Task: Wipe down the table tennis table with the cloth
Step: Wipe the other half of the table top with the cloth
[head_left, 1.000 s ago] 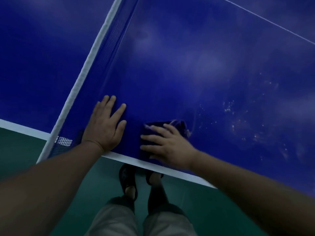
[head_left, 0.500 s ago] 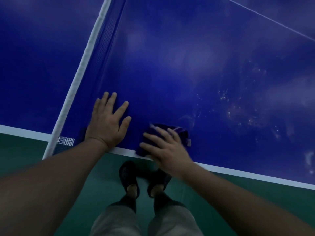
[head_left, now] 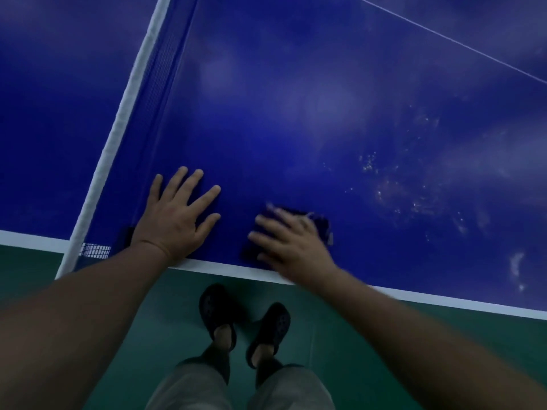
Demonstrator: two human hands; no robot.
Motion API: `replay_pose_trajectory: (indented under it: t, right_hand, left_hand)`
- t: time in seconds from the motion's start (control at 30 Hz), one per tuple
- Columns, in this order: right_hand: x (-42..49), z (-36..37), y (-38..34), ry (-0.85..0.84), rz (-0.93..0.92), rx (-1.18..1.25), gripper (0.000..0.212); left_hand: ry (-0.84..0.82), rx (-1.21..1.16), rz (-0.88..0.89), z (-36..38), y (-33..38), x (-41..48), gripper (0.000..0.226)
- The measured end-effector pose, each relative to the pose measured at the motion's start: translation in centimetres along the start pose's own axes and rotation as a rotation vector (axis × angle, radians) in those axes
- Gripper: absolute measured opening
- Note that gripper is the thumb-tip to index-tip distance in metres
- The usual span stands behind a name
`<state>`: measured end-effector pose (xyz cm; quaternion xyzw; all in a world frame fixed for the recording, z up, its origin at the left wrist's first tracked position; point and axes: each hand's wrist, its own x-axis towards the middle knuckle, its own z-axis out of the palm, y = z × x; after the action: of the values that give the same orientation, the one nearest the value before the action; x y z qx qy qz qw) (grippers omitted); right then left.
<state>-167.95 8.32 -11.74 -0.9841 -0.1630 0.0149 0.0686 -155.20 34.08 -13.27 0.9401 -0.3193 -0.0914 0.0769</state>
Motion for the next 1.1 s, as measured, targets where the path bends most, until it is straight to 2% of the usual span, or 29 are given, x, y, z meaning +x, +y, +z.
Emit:
replay_pose_trajectory:
  t: [0.03, 0.13, 0.17, 0.2, 0.27, 0.33, 0.37, 0.43, 0.47, 0.53, 0.6, 0.7, 0.77, 0.83, 0.9, 0.93, 1.0, 1.07, 1.1]
  right_hand:
    - [0.9, -0.7, 2.2, 0.005, 0.107, 0.000, 0.040]
    - [3.1, -2.4, 6.5, -0.078, 0.707, 0.070, 0.048]
    - [3.0, -2.3, 6.4, -0.109, 0.788, 0.106, 0.050]
    - [2.7, -2.2, 5.8, -0.140, 0.779, 0.127, 0.052]
    - [1.1, -2.7, 3.8, -0.197, 0.650, 0.217, 0.053]
    - [-1.0, -3.4, 2.3, -0.137, 0.563, 0.381, 0.059]
    - [-2.0, -3.8, 1.8, -0.043, 0.605, 0.472, 0.063]
    - [-3.3, -4.5, 1.8, 0.149, 0.859, 0.611, 0.064]
    - [-3.6, -4.8, 2.1, 0.154, 0.979, 0.637, 0.064]
    - [-3.6, -4.9, 2.5, -0.002, 1.068, 0.616, 0.064]
    - [-2.8, -5.3, 3.1, -0.131, 1.050, 0.605, 0.050]
    - [-1.3, -6.3, 4.2, -0.183, 1.042, 0.516, 0.029]
    - [-0.8, -6.2, 4.8, -0.175, 1.026, 0.587, 0.021]
    - [-0.8, -6.1, 5.2, -0.127, 1.071, 0.884, 0.014]
    - [-1.3, -6.3, 5.8, -0.096, 1.141, 1.077, 0.011]
    - [-1.7, -6.5, 6.2, -0.072, 1.179, 1.164, 0.012]
    - [-2.3, -6.7, 7.1, 0.046, 1.285, 1.411, 0.019]
    - [-2.8, -7.1, 8.0, 0.100, 1.356, 1.626, 0.026]
    - [-3.1, -7.4, 8.4, 0.065, 1.339, 1.708, 0.030]
  left_hand:
    - [-0.004, 0.000, -0.004, 0.0, 0.0, 0.0, 0.066]
    - [-0.008, -0.009, -0.002, 0.0, 0.0, 0.0, 0.067]
    - [-0.005, -0.013, -0.005, 0.0, 0.1, -0.1, 0.067]
    - [0.001, -0.018, -0.007, 0.0, 0.1, 0.0, 0.067]
    - [0.005, -0.029, -0.013, -0.1, 0.1, 0.0, 0.068]
    - [0.004, -0.035, -0.007, -0.1, 0.1, 0.0, 0.068]
    - [0.003, -0.032, -0.006, -0.1, 0.1, -0.1, 0.068]
    - [-0.010, -0.013, -0.024, 0.0, 0.2, 0.0, 0.066]
    - [-0.027, 0.003, -0.036, 0.0, 0.2, 0.1, 0.064]
    - [-0.082, 0.044, -0.057, 0.0, 0.5, 0.4, 0.064]
    - [-0.117, 0.080, -0.089, -0.3, 1.2, 0.7, 0.063]
    - [-0.101, 0.005, -0.148, -1.2, 5.1, 0.7, 0.062]
    - [-0.155, -0.149, -0.158, -1.4, 9.5, 1.1, 0.065]
    - [-0.195, -0.320, -0.209, -1.2, 13.9, 1.9, 0.063]
    - [-0.166, -0.568, -0.324, -1.4, 16.8, 3.0, 0.045]
    - [-0.156, -0.765, -0.408, -1.7, 17.5, 3.4, 0.036]
    - [-0.190, -1.246, -0.616, -2.2, 18.1, 3.9, 0.035]
    - [-0.264, -1.677, -0.813, -2.8, 18.3, 4.0, 0.051]
    - [-0.287, -1.814, -0.865, -3.1, 18.3, 4.1, 0.061]
